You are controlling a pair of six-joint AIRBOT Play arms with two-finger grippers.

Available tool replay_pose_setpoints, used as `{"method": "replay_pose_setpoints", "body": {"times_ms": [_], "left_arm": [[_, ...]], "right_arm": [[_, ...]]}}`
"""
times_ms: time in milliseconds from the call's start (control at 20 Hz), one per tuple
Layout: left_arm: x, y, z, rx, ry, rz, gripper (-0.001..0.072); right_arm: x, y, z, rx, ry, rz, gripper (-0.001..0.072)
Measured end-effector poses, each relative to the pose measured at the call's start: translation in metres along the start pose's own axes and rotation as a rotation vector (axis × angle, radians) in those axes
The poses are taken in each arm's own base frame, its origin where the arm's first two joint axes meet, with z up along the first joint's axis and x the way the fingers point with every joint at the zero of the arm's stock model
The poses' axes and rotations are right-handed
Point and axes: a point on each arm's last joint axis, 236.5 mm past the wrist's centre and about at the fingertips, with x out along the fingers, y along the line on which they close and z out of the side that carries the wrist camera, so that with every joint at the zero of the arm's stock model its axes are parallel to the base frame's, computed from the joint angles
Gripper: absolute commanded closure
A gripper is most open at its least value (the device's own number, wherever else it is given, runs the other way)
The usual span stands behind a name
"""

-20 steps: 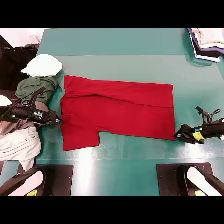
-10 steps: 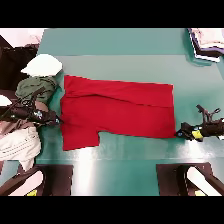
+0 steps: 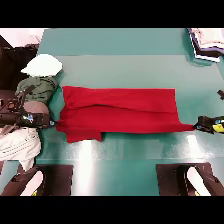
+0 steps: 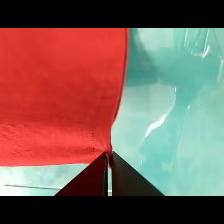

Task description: Fold the shirts.

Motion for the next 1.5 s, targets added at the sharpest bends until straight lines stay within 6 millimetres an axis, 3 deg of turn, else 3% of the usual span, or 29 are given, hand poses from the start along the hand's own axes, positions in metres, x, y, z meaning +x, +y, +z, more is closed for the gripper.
{"method": "replay_pose_setpoints", "body": {"times_ms": [150,350,700,750,800,850,1000,1050,1150,1200,1350,1500], "left_arm": [[-0.01,-0.008,0.029,0.011,-0.08,-0.012,0.0686],[-0.013,-0.002,0.078,0.023,-0.125,-0.013,0.0686],[0.02,0.03,0.15,0.003,-0.106,-0.042,0.0684],[0.025,0.035,0.157,-0.001,-0.104,-0.045,0.0612],[0.03,0.039,0.166,-0.005,-0.109,-0.047,0.0267],[0.033,0.043,0.174,-0.009,-0.121,-0.049,0.0107],[0.035,0.044,0.199,-0.021,-0.177,-0.069,0.0113],[0.033,0.043,0.206,-0.018,-0.194,-0.073,0.0176],[0.027,0.037,0.215,-0.005,-0.215,-0.086,0.0629],[0.024,0.032,0.216,0.002,-0.208,-0.1,0.0684],[0.023,0.015,0.205,0.031,-0.152,-0.15,0.0685],[0.035,-0.012,0.189,0.086,-0.073,-0.189,0.0685]], "right_arm": [[-0.002,0.014,0.023,-0.037,-0.015,0.018,0.0697],[0.004,0.032,0.061,-0.073,-0.018,0.025,0.0697],[0.035,0.054,0.115,-0.092,0.014,0.03,0.0694],[0.04,0.056,0.121,-0.094,0.016,0.031,0.0668],[0.045,0.059,0.127,-0.096,0.014,0.031,0.0437],[0.049,0.061,0.133,-0.097,0.005,0.032,0.0225],[0.054,0.07,0.155,-0.078,-0.053,0.063,0.0225],[0.053,0.072,0.161,-0.071,-0.07,0.074,0.0225],[0.049,0.067,0.167,-0.047,-0.081,0.086,0.0225],[0.048,0.062,0.165,-0.041,-0.07,0.09,0.0225],[0.051,0.041,0.149,-0.023,-0.004,0.101,0.0224],[0.063,0.023,0.128,0.02,0.052,0.151,0.0227]]}}
